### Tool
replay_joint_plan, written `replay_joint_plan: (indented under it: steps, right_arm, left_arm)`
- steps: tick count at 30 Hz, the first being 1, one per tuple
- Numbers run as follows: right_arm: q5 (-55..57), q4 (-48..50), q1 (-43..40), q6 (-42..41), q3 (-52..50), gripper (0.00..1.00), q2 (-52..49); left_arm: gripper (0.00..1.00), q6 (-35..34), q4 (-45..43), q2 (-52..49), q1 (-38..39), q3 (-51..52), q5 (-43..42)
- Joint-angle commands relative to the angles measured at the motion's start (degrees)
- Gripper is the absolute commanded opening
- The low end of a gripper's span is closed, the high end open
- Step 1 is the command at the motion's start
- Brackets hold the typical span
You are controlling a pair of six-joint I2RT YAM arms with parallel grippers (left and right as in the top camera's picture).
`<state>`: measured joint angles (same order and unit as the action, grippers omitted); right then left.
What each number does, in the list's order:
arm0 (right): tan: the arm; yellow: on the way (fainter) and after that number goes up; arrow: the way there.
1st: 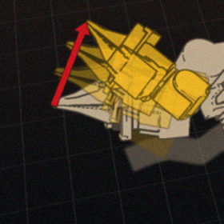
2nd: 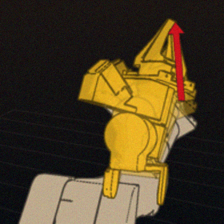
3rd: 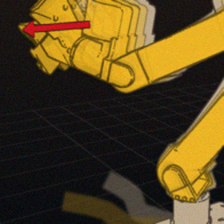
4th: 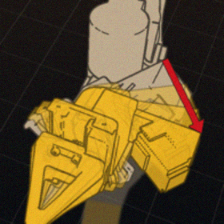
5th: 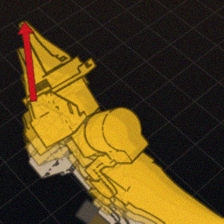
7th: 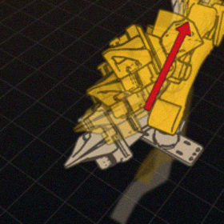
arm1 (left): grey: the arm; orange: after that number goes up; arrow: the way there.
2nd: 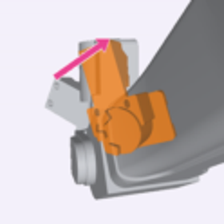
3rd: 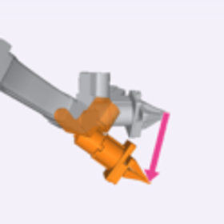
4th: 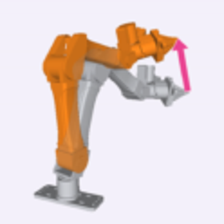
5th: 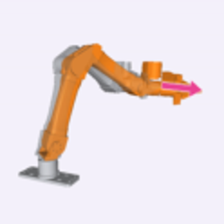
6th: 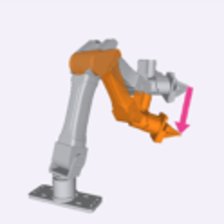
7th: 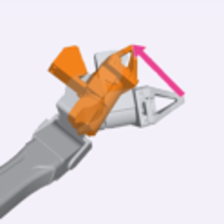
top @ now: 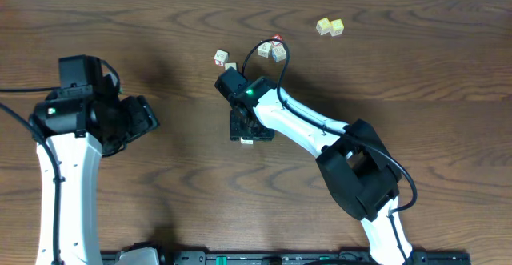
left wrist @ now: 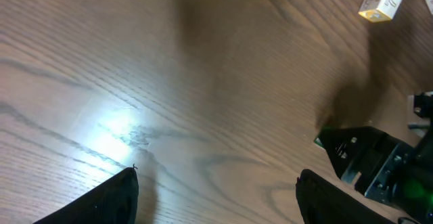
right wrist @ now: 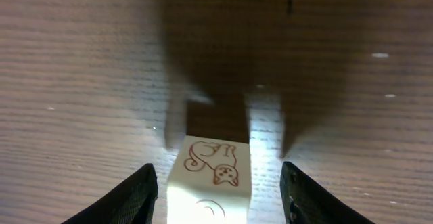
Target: Lift 3 blocks
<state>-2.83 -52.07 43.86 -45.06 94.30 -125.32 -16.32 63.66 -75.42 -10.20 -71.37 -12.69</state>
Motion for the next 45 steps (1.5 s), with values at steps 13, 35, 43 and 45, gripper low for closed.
replay_joint_plan:
  steps: [13,35,43,45]
  right_arm:
    - [3.28,-1.36,-0.17,-2.45,0.09,0.26,-0.44]
    - [3.43,-13.11,-11.98,9.27,0.61,0.26,-0.04]
    - [3.41,-13.05,-12.07,9.6,0.63,0.34,-0.04]
    - [3.41,-13.09,-12.07,9.77,0.83,0.39,-0.04]
  left_arm:
    - [0.75,-0.31,0.44,0.09,-0.5,-1.03,0.52]
    - [0.75,-0.33,0.59,0.09,-0.5,-1.03,0.5]
    - [0.75,-0.33,0.59,0.09,-0.5,-1.03,0.48]
    - [0.75,-0.31,0.59,0.09,-0.5,-1.03,0.48]
